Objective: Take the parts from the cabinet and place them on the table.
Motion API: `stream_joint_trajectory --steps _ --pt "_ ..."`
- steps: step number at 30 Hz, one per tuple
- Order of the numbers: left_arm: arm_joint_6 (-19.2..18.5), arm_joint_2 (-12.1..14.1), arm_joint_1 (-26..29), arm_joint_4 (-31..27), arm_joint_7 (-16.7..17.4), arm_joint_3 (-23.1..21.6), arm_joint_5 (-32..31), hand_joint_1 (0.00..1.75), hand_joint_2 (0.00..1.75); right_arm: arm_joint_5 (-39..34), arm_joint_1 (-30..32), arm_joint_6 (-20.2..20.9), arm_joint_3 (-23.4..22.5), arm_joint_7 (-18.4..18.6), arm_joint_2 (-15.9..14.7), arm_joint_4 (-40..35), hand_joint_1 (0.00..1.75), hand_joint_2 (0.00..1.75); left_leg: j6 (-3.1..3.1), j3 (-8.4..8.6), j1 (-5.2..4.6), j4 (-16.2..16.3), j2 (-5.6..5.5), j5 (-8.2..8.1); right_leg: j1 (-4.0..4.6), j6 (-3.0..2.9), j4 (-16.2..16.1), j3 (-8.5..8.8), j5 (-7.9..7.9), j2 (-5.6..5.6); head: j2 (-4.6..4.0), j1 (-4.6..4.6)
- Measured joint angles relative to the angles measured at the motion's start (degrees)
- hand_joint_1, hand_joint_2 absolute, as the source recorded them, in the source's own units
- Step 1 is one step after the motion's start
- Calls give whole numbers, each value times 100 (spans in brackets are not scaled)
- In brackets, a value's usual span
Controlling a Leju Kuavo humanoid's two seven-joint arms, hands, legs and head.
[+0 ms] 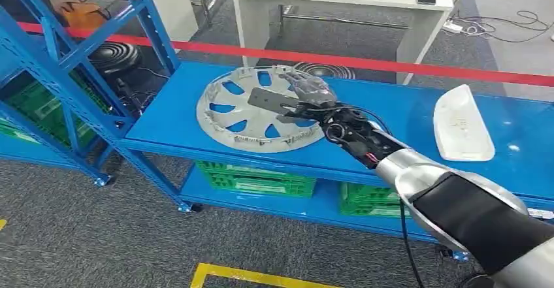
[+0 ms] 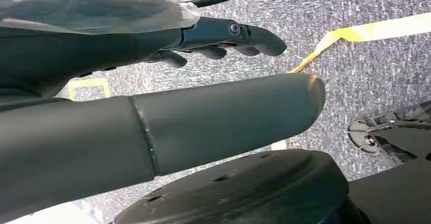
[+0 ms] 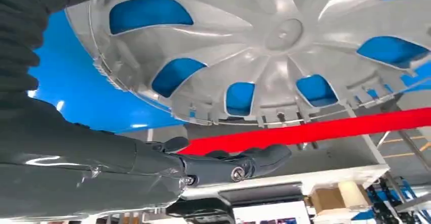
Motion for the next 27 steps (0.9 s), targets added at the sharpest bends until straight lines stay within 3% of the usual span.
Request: stream_joint_trajectory --steps 3,7,11,15,18,24,27 --pt "0 -2 0 0 0 0 7 0 0 -145 27 129 -22 -59 0 -4 0 175 0 0 0 -1 0 0 0 0 0 1 0 -1 0 0" --pt "-11 -2 -4 0 0 0 -4 0 0 -391 42 905 2 83 0 37 0 175 0 0 0 -3 0 0 0 0 0 0 0 -1 0 -2" --pt "-20 -2 -4 0 0 2 -11 0 0 -455 61 1049 31 118 0 85 0 175 0 0 0 -3 0 0 0 0 0 0 0 -1 0 -2" --pt "-48 -2 -8 0 17 2 -28 0 0 -584 63 1626 61 242 0 142 0 175 0 0 0 -4 0 0 0 0 0 -1 0 0 0 -2" --pt "-48 -2 -11 0 17 2 -46 0 0 -691 63 1733 92 258 2 190 0 175 0 0 0 -5 -1 0 0 0 0 -1 -1 -2 0 -2" --pt "-61 -7 -25 0 17 0 -83 0 0 -1556 70 1736 37 -326 0 208 0 175 0 0 0 -4 1 0 0 0 0 -3 -1 2 0 -2" --pt "-66 -9 -26 0 17 2 -107 0 0 -1677 70 1733 20 -345 0 203 0 175 0 0 0 -5 1 0 0 0 0 -3 -1 2 0 -2"
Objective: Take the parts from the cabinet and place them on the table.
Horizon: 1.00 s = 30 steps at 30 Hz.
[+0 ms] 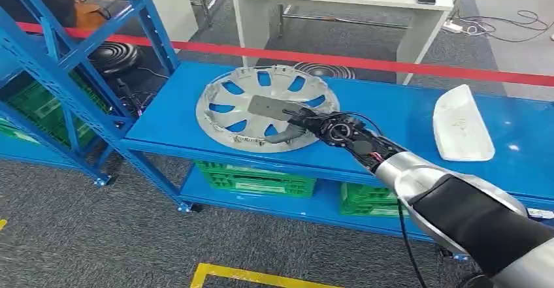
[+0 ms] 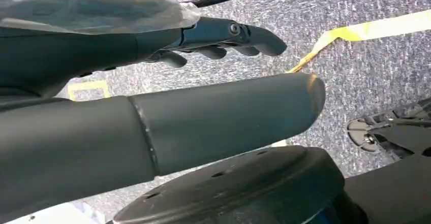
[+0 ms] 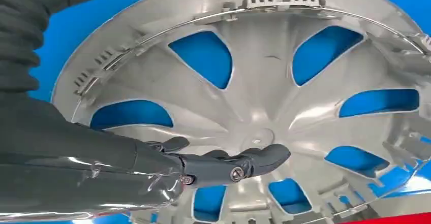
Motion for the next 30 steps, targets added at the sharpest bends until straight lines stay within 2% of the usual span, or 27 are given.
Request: stream_joint_trajectory --steps 7,11,16,30 --pt "0 -13 -3 0 0 -2 -7 0 0 -33 10 0 4 181 -2 -2 0 175 0 0 0 0 1 0 -1 0 0 -1 0 2 0 0" --pt "0 -20 -3 0 7 -2 -7 0 0 -26 21 65 20 461 -4 2 0 175 0 0 0 0 1 0 -1 0 0 -2 0 2 0 0" --pt "0 -26 -11 0 46 0 -15 0 0 9 51 131 61 638 -20 74 0 175 0 0 0 -1 1 0 -1 0 0 -3 0 2 0 0" --pt "-2 -28 -30 0 85 -2 -18 0 0 173 128 120 184 647 -48 315 0 175 0 0 0 -2 1 0 -1 0 0 -2 0 2 0 0"
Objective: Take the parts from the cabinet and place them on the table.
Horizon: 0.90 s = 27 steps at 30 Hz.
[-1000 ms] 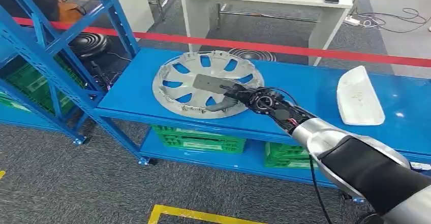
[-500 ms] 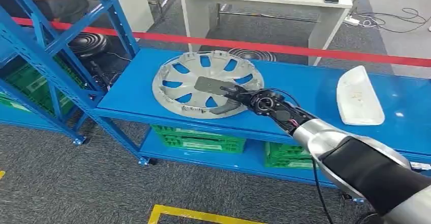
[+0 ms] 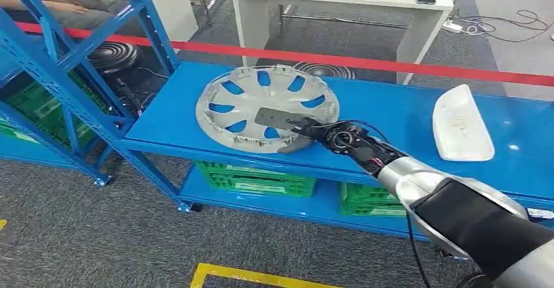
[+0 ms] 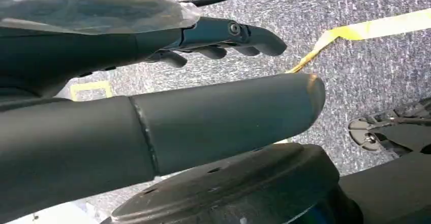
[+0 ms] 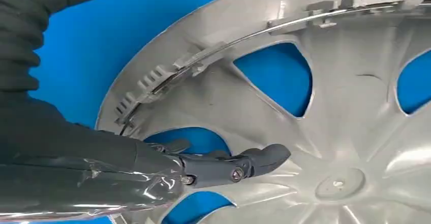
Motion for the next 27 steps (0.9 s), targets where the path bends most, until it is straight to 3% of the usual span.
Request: stream_joint_trajectory --steps 18,27 --pt "0 -26 -1 0 2 0 22 0 0 422 -9 -15 120 -129 0 59 0 175 0 0 0 0 0 0 0 0 0 1 0 0 0 0" --pt "0 -44 -1 0 -48 0 66 0 0 1019 -115 332 431 -273 2 72 0 175 0 0 0 -1 0 0 0 0 0 3 0 0 0 0"
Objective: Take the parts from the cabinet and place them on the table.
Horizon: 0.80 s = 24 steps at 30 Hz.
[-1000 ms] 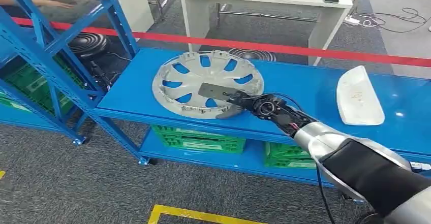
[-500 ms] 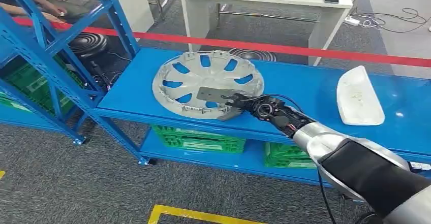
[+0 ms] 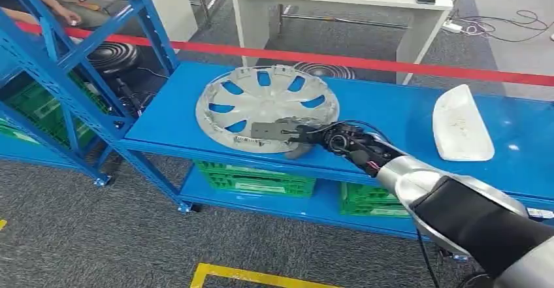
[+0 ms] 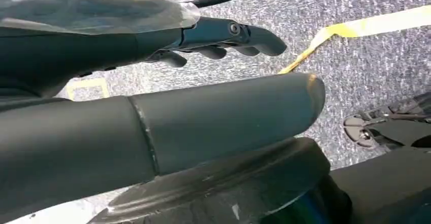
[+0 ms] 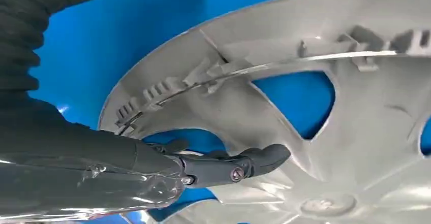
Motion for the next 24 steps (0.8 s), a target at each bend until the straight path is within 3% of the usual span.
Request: stream_joint_trajectory --steps 23,24 --pt "-88 -2 -33 0 -35 0 59 0 0 129 -101 183 428 37 -2 -9 0 175 0 1 1 -1 0 0 0 0 0 -1 0 2 0 0" --pt "-96 -2 -33 0 -37 0 70 0 175 129 -101 183 430 26 0 -9 0 175 0 1 1 -1 0 0 0 0 0 -1 0 2 0 0"
